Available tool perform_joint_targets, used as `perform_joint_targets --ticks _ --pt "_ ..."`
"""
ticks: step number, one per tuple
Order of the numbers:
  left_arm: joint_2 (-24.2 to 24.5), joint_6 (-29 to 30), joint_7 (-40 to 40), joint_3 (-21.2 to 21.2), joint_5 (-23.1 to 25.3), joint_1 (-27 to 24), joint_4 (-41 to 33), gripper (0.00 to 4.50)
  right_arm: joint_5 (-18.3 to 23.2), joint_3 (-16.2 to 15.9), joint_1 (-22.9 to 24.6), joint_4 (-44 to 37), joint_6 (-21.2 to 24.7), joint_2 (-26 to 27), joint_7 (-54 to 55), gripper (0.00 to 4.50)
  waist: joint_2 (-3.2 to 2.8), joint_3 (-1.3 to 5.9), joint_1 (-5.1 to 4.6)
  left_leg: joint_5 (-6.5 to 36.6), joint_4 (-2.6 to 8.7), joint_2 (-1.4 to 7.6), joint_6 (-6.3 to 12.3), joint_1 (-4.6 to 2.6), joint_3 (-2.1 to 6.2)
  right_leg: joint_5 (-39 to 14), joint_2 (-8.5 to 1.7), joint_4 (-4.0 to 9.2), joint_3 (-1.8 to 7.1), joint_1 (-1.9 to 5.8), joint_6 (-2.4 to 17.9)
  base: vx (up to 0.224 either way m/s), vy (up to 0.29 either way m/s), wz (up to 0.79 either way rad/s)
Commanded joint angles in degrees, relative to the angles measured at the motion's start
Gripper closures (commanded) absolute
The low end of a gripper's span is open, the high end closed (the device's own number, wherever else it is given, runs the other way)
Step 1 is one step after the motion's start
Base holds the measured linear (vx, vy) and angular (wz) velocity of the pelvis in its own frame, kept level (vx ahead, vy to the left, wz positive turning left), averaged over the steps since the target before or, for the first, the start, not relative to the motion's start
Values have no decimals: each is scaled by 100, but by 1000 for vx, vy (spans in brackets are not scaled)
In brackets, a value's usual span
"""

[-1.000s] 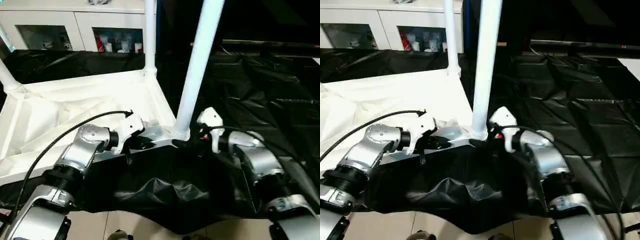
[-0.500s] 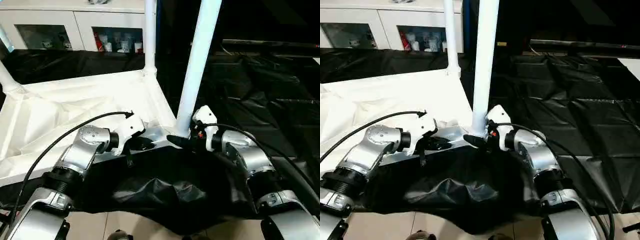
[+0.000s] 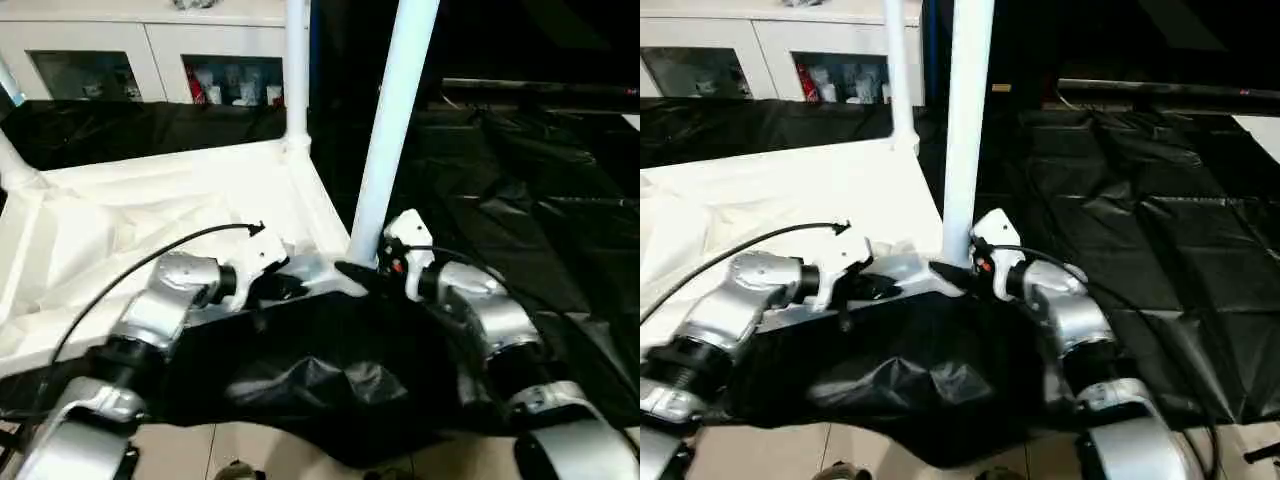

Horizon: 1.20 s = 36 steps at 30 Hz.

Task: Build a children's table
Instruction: Rotate leg to tighten

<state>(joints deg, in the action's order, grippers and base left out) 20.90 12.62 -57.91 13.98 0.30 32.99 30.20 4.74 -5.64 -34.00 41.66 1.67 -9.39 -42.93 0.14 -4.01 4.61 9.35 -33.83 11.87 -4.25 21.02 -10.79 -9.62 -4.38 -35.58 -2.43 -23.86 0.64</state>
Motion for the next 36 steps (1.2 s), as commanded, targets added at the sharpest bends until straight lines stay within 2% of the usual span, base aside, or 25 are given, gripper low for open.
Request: perform_joint_targets --ticks 1,3,4,6,9,11,12,14,17,21,23,26,27,28,29,31,32,33,34,36 --pt "-264 186 749 -155 71 173 341 450 -169 57 -27 278 -29 255 751 177 -46 418 5 1807 412 74 -106 -95 54 -1955 -305 504 193 242 1092 0 0 0" --pt "-460 237 1113 -243 81 327 506 450 -209 169 -62 433 1 429 1318 178 -35 420 0 1855 416 69 -158 -102 62 -2068 -305 520 189 235 1048 0 0 0" --pt "-693 286 1476 -305 98 523 696 450 -253 290 -127 646 81 647 2024 178 -37 421 -5 1852 419 71 -164 -100 59 -2066 -306 523 196 233 1042 0 0 0" --pt "-930 287 1805 -339 128 724 879 450 -288 345 -224 869 121 884 2610 178 -63 447 9 1746 418 54 -184 -93 65 -1931 -299 516 187 250 1013 0 0 0" --pt "-1201 65 2096 -262 248 937 1110 450 -371 320 -447 1173 24 1243 3139 178 -74 462 15 1708 413 43 -131 -81 56 -1738 -293 517 184 247 1009 0 0 0" --pt "-1228 15 2090 -234 263 948 1127 450 -332 300 -462 1177 -24 1309 2981 178 -73 479 35 1676 406 44 -73 -73 53 -1592 -298 507 181 271 1000 0 0 0" --pt "-1248 -89 2044 -192 289 949 1139 450 -298 274 -464 1140 -112 1377 2733 122 -76 478 37 1627 409 48 -31 -63 49 -1473 -296 499 180 276 1018 0 0 0" --pt "-1221 -251 1868 -130 292 913 1104 450 -318 215 -475 1076 -183 1378 2514 107 -71 479 39 1613 408 45 18 -51 48 -1449 -299 503 175 286 1014 0 0 0" --pt "-1060 -363 1477 -75 221 784 969 450 -293 179 -519 943 -284 1120 2064 87 -56 474 27 1614 419 49 61 -27 60 -1556 -307 503 164 312 992 0 0 0" --pt "-836 -649 1114 3 237 675 943 450 -353 73 -597 852 -316 706 1625 53 -72 481 15 1541 406 58 92 -32 49 -1458 -306 495 170 299 1077 0 0 0" --pt "-758 -672 978 6 213 628 911 450 -393 3 -598 786 -287 531 1396 53 -63 485 20 1499 404 66 117 -26 51 -1372 -300 485 164 314 1110 0 0 0" --pt "-522 -713 469 -3 100 488 789 450 -418 -183 -524 516 -232 14 406 53 -69 479 25 1518 401 76 141 -29 45 -1316 -298 474 166 312 1163 0 0 0" --pt "-488 -716 379 -6 73 471 774 450 -415 -193 -511 474 -228 -64 214 53 -52 486 41 1478 389 83 173 -31 38 -1203 -287 460 164 324 1194 0 0 0" --pt "-289 -837 -93 86 11 359 636 450 -294 -226 -420 247 -233 -311 -435 53 -61 489 72 1415 386 88 204 -33 36 -1110 -285 450 162 322 1216 0 0 0" --pt "-289 -837 -93 86 11 359 636 450 -294 -226 -420 247 -233 -311 -435 53 -59 489 74 1401 384 95 229 -24 34 -1069 -292 440 166 325 1236 0 0 0" --pt "-38 -1002 -623 209 -29 230 513 450 -151 -301 -326 36 -170 -581 -1097 53 -49 497 94 1372 376 106 280 -23 31 -1011 -298 424 163 328 1276 0 0 0" --pt "-30 -1005 -640 212 -30 225 510 450 -147 -304 -324 32 -168 -589 -1116 53 -63 488 96 1362 378 110 290 -23 22 -1022 -295 425 161 310 1315 0 0 0" --pt "36 -1079 -780 236 -45 196 487 450 -119 -327 -306 7 -178 -653 -1273 53 -53 482 93 1377 380 111 279 -24 18 -1052 -293 431 163 301 1323 0 0 0" --pt "118 -1155 -951 230 -75 171 472 450 -61 -403 -283 -35 -158 -765 -1526 53 -55 473 101 1505 389 119 229 -46 20 -1249 -301 447 163 284 1318 0 0 0" --pt "180 -1181 -1091 206 -126 150 435 450 -45 -464 -254 -95 -134 -847 -1717 53 -57 468 111 1580 398 122 190 -53 24 -1375 -305 455 163 281 1296 0 0 0"
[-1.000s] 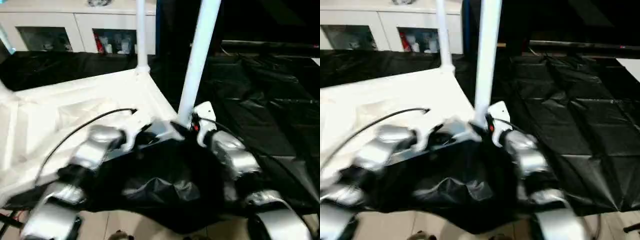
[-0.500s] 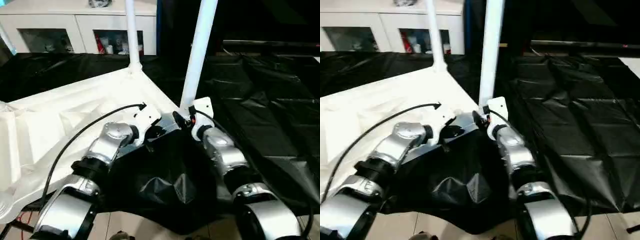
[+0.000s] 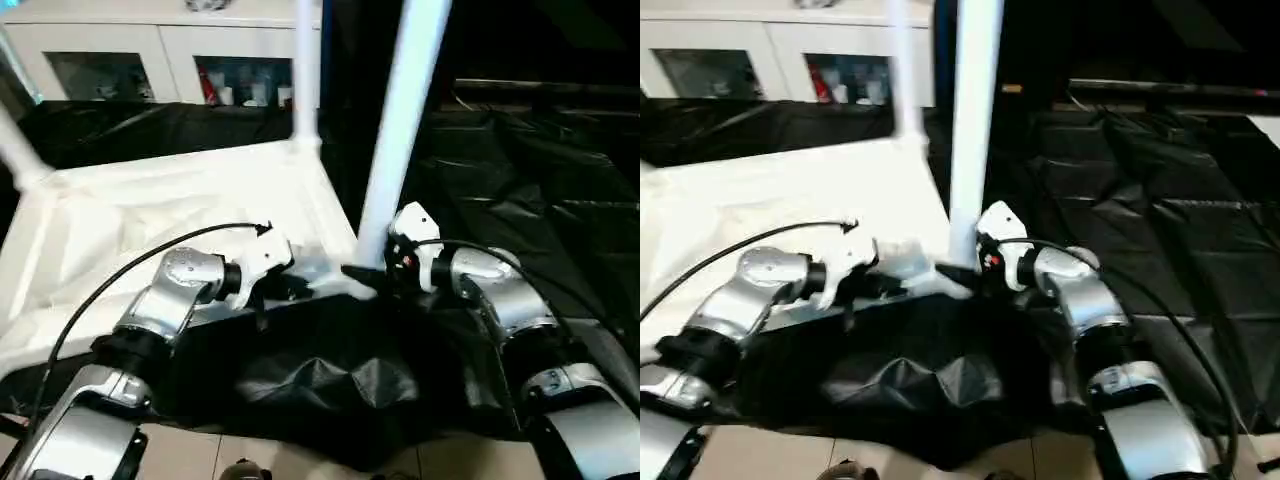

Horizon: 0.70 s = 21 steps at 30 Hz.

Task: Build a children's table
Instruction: Rotate leg to tighten

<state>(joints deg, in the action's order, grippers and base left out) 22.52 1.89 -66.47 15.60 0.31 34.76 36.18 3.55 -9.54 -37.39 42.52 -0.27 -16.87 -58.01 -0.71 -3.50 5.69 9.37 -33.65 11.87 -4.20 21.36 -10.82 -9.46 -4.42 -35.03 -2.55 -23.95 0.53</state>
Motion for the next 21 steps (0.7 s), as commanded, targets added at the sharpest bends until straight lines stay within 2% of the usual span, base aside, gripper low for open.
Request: perform_joint_targets --ticks 1,6,10,12,15,16,20,21 --pt "37 -103 -285 33 -150 -36 -183 450 78 -86 96 -205 80 -123 -271 53 42 415 3 1591 383 123 181 -84 26 -1412 -301 400 177 295 1294 0 0 0" --pt "175 -100 -741 -25 -360 -95 -333 450 148 -110 159 -404 243 -237 -748 53 53 425 27 1444 375 121 198 -73 22 -1369 -308 385 182 294 1276 0 0 0" --pt "180 -106 -779 -46 -384 -77 -309 450 167 -114 168 -434 305 -218 -793 95 60 421 25 1397 376 118 193 -71 22 -1352 -307 382 182 293 1273 0 0 0" --pt "170 -104 -772 -66 -391 -63 -299 450 225 -104 188 -493 387 -194 -813 112 86 423 26 1380 373 119 196 -72 18 -1406 -311 387 182 294 1253 0 0 0" --pt "144 -97 -703 -98 -386 -54 -277 450 279 -96 252 -567 468 -138 -859 137 91 421 33 1343 374 123 212 -64 22 -1470 -320 386 183 294 1211 0 0 0" --pt "115 -57 -609 -125 -370 -48 -250 450 263 -110 291 -561 463 -98 -836 147 112 422 34 1317 374 125 214 -68 19 -1468 -321 383 184 288 1207 0 0 0" --pt "-64 176 -13 -238 -265 25 -124 450 154 10 325 -342 497 242 -52 172 108 404 20 1396 392 122 131 -80 27 -1729 -335 413 192 266 1125 0 0 0" --pt "-133 240 140 -283 -267 64 -75 450 105 84 276 -200 551 371 322 174 129 387 -14 1481 405 103 81 -72 32 -1925 -327 435 191 267 1067 0 0 0"
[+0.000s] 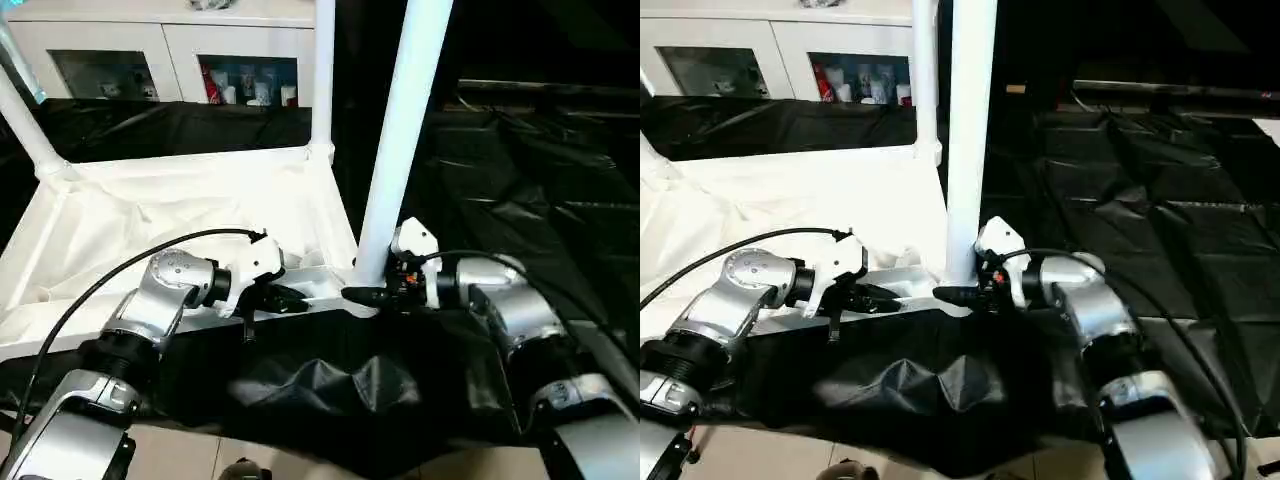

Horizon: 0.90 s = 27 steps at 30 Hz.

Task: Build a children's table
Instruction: Rotate leg to tighten

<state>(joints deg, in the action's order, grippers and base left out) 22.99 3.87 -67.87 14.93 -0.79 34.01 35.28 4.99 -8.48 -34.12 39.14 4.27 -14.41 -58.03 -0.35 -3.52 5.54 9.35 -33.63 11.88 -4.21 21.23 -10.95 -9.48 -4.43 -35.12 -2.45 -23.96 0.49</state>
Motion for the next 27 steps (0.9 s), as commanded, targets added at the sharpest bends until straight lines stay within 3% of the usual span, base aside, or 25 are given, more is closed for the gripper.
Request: perform_joint_targets --ticks 1,3,5,10,11,12,14,17,18,22,23,24,27 --pt "-274 118 513 -262 -130 208 91 450 -110 58 -121 335 79 267 801 176 91 386 -4 1524 411 100 52 -60 54 -2042 -335 454 181 272 1025 0 0 0" --pt "-439 252 964 -287 -10 344 236 450 -129 301 -263 701 149 590 1786 177 78 380 -82 1683 423 79 -83 -88 65 -2406 -334 492 181 243 942 0 0 0" --pt "-559 344 1264 -317 48 442 344 450 -86 476 -350 900 193 785 2376 178 67 381 -90 1688 423 85 -102 -96 72 -2447 -343 512 189 233 883 0 0 0" --pt "-1083 521 2457 -510 146 829 750 450 -29 864 -584 1407 50 1331 3905 178 46 421 -73 1457 406 76 -84 -86 48 -1749 -313 454 197 253 1013 0 0 0" --pt "-1171 465 2546 -512 159 858 781 450 -61 865 -623 1478 -25 1432 4011 178 25 431 -52 1445 393 75 -87 -118 38 -1587 -303 449 198 233 1066 0 0 0" --pt "-1247 393 2613 -517 170 877 805 450 -50 879 -665 1540 -91 1539 4008 178 41 436 -49 1409 389 73 -50 -99 31 -1406 -306 435 196 253 1123 0 0 0" --pt "-1285 362 2613 -509 182 880 804 450 2 901 -685 1539 -104 1622 3917 110 40 440 -40 1383 394 68 18 -76 34 -1297 -305 425 185 284 1121 0 0 0" --pt "-1194 284 2214 -366 183 744 610 450 -74 727 -662 1287 -75 1609 3538 104 41 425 -52 1423 403 68 84 -59 39 -1326 -310 431 179 298 1102 0 0 0" --pt "-1123 217 2019 -304 171 671 521 450 -153 632 -674 1221 -113 1526 3410 74 48 423 -57 1463 408 73 90 -52 42 -1446 -319 440 180 302 1076 0 0 0" --pt "-1067 182 1910 -259 175 630 482 450 -171 573 -678 1169 -119 1446 3251 59 44 425 -69 1448 404 79 77 -55 43 -1455 -326 433 184 302 1090 0 0 0" --pt "-1016 125 1776 -222 170 591 458 450 -200 515 -686 1146 -147 1356 3032 49 42 424 -71 1444 404 79 76 -59 44 -1458 -322 437 182 298 1100 0 0 0" --pt "-817 79 1351 -147 134 456 312 450 -229 219 -543 790 -190 958 2033 49 60 429 -58 1432 398 81 107 -54 44 -1408 -315 429 177 316 1103 0 0 0" --pt "-633 78 1013 -92 105 341 176 450 -255 -37 -377 420 -229 593 1184 49 62 430 -20 1276 374 95 261 -35 21 -1093 -296 397 177 321 1159 0 0 0"
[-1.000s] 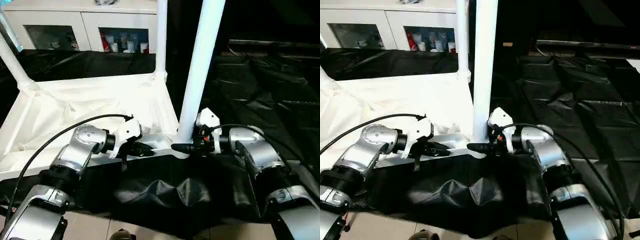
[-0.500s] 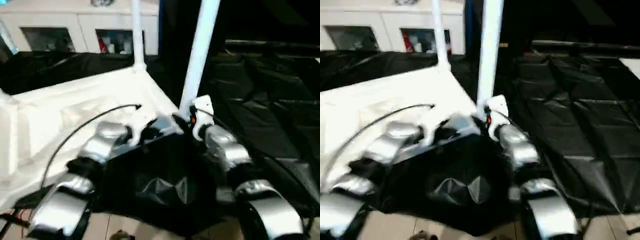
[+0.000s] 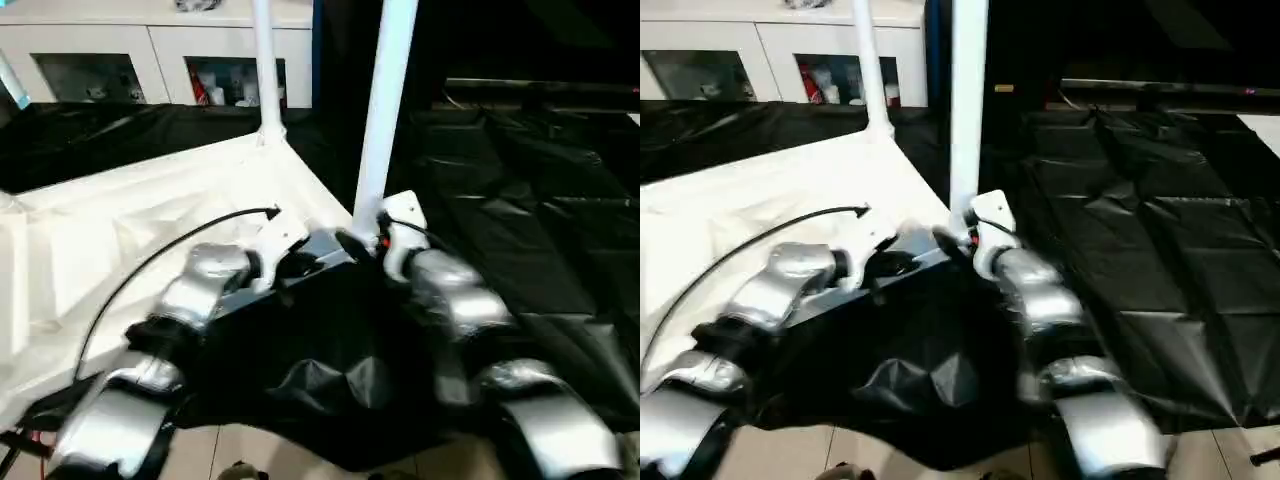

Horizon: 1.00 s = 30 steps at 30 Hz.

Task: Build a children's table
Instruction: Rotate leg to tighten

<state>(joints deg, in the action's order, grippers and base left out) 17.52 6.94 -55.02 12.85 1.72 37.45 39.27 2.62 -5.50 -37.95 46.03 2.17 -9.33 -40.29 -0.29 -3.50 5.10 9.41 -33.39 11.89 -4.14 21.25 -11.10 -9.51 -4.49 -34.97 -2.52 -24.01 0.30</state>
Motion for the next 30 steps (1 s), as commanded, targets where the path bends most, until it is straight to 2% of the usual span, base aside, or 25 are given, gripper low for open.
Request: perform_joint_targets --ticks 1,5,6,10,11,16,17,19,25,29,30 --pt "28 -259 -519 152 -187 -73 -313 450 27 -423 97 -464 8 -123 -1050 49 40 427 35 1261 349 103 251 -47 36 -1087 -298 379 182 319 1223 0 0 0" --pt "271 -334 -1037 246 -259 -195 -481 450 157 -501 214 -711 41 -526 -1779 49 36 417 53 1422 355 123 224 -63 35 -1265 -297 389 183 305 1257 0 0 0" --pt "415 -392 -1318 304 -287 -254 -561 450 224 -478 229 -752 91 -671 -1990 49 13 415 58 1494 362 125 200 -68 41 -1353 -303 390 183 296 1273 0 0 0" --pt "559 -473 -1686 318 -366 -320 -675 450 287 -520 291 -884 136 -877 -2344 49 28 417 74 1507 363 122 166 -68 40 -1372 -299 392 184 301 1279 0 0 0" --pt "592 -485 -1772 315 -384 -339 -706 450 284 -531 317 -936 130 -921 -2430 49 14 413 78 1498 362 124 157 -72 38 -1373 -301 390 186 292 1285 0 0 0" --pt "743 -444 -2170 299 -548 -400 -857 450 299 -548 372 -1076 266 -1047 -2680 49 14 424 90 1468 355 118 161 -75 35 -1260 -291 379 181 297 1330 0 0 0" --pt "757 -456 -2189 297 -553 -401 -854 450 320 -550 384 -1103 286 -1043 -2699 49 15 423 92 1455 356 119 156 -70 37 -1263 -295 377 181 303 1331 0 0 0" --pt "766 -464 -2182 283 -556 -400 -842 450 354 -554 408 -1145 331 -1014 -2705 84 10 418 94 1496 362 123 134 -79 39 -1332 -294 383 180 292 1316 0 0 0" --pt "714 -409 -1981 192 -521 -371 -753 450 398 -568 517 -1202 433 -849 -2599 126 22 423 95 1453 365 126 111 -77 44 -1295 -300 376 181 292 1308 0 0 0" --pt "518 -227 -1395 53 -444 -233 -561 450 325 -311 453 -878 456 -492 -1714 159 35 414 66 1533 373 106 23 -84 51 -1572 -314 404 185 281 1241 0 0 0" --pt "417 -139 -1124 -9 -419 -150 -474 450 259 -188 370 -645 433 -323 -1192 167 27 407 50 1563 378 108 -3 -83 54 -1708 -324 418 194 268 1194 0 0 0"
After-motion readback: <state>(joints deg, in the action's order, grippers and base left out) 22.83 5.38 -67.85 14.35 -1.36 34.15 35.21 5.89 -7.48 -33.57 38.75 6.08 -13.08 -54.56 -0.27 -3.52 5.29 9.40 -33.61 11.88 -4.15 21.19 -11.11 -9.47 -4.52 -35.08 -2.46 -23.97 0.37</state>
